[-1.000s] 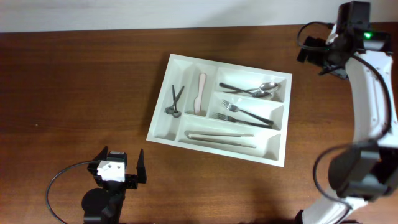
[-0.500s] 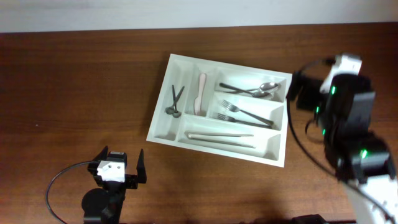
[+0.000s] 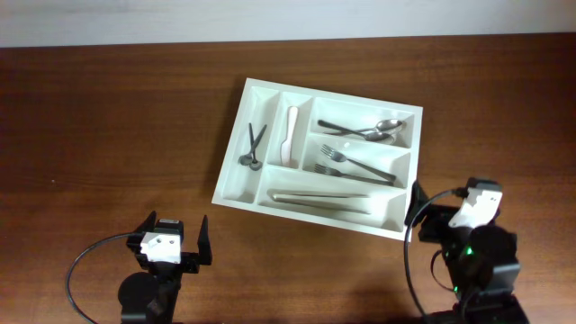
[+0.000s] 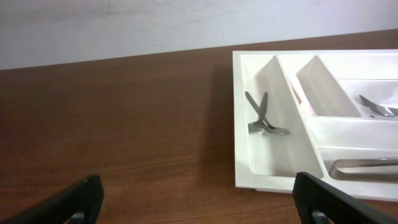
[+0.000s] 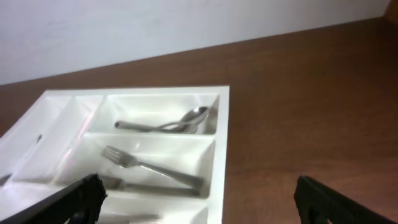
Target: Pack container
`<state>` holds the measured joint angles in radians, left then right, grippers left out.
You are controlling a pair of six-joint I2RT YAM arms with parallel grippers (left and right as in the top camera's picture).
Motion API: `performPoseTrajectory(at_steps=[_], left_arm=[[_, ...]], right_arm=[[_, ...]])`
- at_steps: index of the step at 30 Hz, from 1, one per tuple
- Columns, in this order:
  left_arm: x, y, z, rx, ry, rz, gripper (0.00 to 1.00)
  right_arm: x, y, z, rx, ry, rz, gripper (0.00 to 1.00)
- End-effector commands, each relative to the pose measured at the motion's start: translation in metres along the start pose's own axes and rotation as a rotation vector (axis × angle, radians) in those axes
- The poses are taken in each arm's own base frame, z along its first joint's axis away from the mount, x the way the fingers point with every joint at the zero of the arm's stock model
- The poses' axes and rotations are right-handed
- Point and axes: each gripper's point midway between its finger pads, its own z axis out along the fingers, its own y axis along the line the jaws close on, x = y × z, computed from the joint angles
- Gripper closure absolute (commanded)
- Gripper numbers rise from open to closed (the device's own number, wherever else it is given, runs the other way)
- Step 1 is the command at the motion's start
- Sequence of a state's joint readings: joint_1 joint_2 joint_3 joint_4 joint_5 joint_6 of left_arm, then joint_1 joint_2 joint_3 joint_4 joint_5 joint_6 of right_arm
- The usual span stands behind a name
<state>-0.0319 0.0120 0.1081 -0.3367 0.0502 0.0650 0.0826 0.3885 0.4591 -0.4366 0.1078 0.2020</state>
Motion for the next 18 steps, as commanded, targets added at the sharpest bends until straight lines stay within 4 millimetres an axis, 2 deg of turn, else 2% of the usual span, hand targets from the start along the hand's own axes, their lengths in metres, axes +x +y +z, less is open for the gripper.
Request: performPoseTrajectory(at_steps=[1,6,18], left_arm=[[0.001,-0.001,0.000,0.009,-0.004,0.018,0.01],[0.001,-0.001,0.000,0.009,-0.004,0.018,0.01],[0.001,-0.001,0.000,0.009,-0.004,0.018,0.01]], right_arm=[[0.017,0.000,-0.004,-0.041,-0.031,-0.003,0.01],[0.039,0.000,-0.004,-0.074,-0.061,0.003,0.01],[0.068,-0.004,0.000,-0.080,-0.034,0.001,0.01]])
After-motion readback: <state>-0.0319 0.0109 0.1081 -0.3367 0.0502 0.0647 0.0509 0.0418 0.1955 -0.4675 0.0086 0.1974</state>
